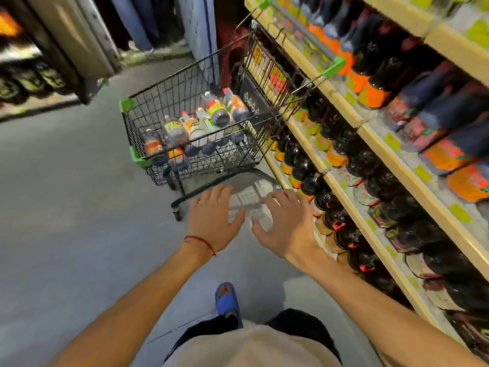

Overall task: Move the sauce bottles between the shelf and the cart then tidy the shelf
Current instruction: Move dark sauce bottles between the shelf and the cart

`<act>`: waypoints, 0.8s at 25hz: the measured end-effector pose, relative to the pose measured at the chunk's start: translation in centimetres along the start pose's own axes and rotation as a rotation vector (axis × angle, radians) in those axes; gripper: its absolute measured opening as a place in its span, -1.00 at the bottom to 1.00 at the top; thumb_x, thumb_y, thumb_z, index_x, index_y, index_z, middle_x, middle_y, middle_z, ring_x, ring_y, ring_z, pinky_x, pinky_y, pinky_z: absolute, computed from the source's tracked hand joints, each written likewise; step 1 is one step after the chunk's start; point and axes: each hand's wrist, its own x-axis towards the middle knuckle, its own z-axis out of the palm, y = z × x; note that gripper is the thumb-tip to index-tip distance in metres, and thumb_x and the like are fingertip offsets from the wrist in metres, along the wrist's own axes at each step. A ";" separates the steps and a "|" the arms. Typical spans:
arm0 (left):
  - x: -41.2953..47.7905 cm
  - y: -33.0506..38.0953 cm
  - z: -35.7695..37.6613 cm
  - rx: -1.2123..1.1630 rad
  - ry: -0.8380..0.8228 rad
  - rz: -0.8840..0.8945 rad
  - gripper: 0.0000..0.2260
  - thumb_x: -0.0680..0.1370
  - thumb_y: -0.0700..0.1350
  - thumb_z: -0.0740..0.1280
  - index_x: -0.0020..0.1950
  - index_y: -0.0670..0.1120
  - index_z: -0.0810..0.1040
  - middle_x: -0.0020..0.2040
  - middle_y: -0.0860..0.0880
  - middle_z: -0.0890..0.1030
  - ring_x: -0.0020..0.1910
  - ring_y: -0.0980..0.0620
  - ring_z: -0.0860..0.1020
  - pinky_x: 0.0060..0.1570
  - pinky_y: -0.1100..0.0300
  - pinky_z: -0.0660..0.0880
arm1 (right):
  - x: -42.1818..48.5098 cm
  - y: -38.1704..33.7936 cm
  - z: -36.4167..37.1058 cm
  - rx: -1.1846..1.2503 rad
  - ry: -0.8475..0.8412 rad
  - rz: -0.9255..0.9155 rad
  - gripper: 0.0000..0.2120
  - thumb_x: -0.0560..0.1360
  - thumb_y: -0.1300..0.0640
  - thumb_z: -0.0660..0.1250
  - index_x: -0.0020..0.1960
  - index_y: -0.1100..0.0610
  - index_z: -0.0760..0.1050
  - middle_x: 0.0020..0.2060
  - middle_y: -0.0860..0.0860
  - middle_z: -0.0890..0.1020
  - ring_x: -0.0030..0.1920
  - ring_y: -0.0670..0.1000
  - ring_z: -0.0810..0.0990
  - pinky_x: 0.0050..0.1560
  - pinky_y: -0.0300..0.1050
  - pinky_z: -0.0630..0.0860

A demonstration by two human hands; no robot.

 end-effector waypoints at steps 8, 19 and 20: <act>8.5 -8.7 -0.2 -0.013 0.001 -0.116 -0.42 0.54 0.32 0.07 0.43 0.00 0.32 0.34 0.02 0.43 0.27 -0.06 0.44 0.22 -0.05 0.41 | 12.7 -3.8 4.8 0.180 0.018 -0.083 -0.63 0.43 -0.17 0.38 0.07 0.05 0.67 0.01 -0.04 0.67 0.11 0.08 0.60 0.17 0.03 0.45; 29.6 -15.2 0.8 0.002 -0.023 -0.263 -0.47 0.55 0.31 0.09 0.40 0.03 0.31 0.29 0.02 0.42 0.22 -0.06 0.46 0.17 -0.08 0.43 | 36.3 -0.5 12.7 0.253 -0.033 -0.160 -0.63 0.43 -0.18 0.36 0.07 0.05 0.64 0.00 -0.03 0.65 0.13 0.07 0.56 0.14 0.05 0.43; 31.5 -15.6 1.2 -0.016 -0.025 -0.273 -0.48 0.55 0.30 0.10 0.40 0.03 0.32 0.30 0.02 0.42 0.24 -0.06 0.45 0.17 -0.09 0.44 | 38.3 0.1 13.6 0.249 -0.045 -0.162 -0.64 0.43 -0.18 0.36 0.06 0.04 0.64 -0.01 -0.03 0.65 0.12 0.07 0.56 0.11 0.04 0.43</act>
